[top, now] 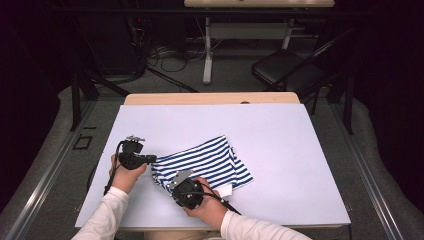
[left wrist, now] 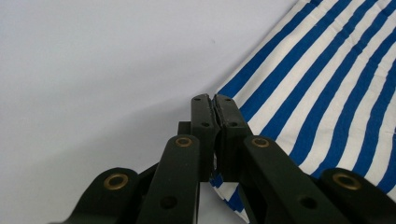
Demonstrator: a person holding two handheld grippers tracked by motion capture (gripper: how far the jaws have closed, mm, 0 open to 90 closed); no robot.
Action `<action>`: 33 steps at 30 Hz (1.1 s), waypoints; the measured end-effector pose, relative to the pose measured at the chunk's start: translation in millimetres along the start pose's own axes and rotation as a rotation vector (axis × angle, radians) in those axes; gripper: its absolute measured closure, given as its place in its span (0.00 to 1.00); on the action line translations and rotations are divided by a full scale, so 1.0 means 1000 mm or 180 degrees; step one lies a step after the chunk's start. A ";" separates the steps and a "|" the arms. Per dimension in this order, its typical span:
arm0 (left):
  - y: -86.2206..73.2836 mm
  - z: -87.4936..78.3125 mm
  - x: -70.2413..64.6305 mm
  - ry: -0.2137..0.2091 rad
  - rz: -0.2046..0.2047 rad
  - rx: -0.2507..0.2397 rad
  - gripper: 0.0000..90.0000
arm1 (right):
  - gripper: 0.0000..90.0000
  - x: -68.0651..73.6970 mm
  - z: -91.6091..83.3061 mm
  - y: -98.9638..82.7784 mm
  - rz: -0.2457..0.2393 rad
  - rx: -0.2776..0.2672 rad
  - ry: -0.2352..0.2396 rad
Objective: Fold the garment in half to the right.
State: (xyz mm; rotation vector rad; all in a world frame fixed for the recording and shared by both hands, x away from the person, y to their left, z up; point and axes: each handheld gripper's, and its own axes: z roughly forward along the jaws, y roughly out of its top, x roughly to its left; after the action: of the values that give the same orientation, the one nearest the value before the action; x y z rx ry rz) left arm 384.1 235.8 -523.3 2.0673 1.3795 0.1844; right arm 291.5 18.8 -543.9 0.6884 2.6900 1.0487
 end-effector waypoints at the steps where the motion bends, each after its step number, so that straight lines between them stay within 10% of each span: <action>1: -0.002 -0.002 0.000 0.0001 -0.0015 -0.0007 0.98 | 0.92 0.000 0.000 0.000 -0.0007 0.0001 0.0010; 33: -0.027 -0.021 0.001 -0.0014 -0.0060 -0.0109 0.98 | 0.92 0.011 -0.007 -0.002 -0.0043 -0.0046 0.0152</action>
State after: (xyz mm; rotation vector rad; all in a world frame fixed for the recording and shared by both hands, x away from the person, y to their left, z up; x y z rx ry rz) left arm 354.3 252.0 -522.4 2.0248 1.3835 0.1940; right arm 278.4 18.6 -540.2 0.6496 2.7205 1.0939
